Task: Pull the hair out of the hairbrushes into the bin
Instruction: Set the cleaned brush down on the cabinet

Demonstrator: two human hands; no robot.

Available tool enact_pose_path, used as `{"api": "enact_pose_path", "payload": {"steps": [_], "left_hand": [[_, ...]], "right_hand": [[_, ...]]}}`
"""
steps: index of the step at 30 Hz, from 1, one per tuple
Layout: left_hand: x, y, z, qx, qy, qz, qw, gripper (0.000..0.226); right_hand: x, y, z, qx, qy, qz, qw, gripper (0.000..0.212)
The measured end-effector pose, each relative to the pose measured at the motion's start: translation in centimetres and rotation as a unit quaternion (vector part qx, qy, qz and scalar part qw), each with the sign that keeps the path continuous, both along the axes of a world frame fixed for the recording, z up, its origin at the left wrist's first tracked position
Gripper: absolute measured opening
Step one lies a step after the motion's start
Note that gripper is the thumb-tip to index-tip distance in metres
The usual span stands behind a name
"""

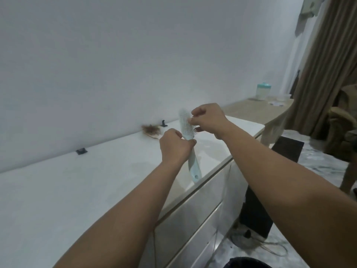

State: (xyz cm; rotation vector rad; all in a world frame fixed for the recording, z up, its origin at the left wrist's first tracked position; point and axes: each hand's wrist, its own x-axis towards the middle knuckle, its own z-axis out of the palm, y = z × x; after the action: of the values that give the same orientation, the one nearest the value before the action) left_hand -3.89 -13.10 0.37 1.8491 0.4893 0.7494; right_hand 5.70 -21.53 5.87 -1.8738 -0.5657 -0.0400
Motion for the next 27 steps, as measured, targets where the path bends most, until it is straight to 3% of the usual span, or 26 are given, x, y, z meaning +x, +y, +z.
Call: {"api": "enact_pose_path", "payload": {"steps": [5,14,27], "left_hand": [[-0.8,6.2,0.3,-0.037,0.009,0.041,0.998,0.025],[-1.6,13.4,-2.0,-0.056,0.085,0.155,0.983,0.027],[-1.2,17.4,-4.3,-0.006,0.168,0.274,0.947,0.030]], "right_hand": [[-0.5,7.2,0.2,-0.055,0.009,0.060,0.997,0.013],[-0.5,16.9,-2.6,-0.099,0.038,0.141,0.984,0.035],[-0.4,23.8,-5.5,-0.143,0.042,0.193,0.970,0.013]]}}
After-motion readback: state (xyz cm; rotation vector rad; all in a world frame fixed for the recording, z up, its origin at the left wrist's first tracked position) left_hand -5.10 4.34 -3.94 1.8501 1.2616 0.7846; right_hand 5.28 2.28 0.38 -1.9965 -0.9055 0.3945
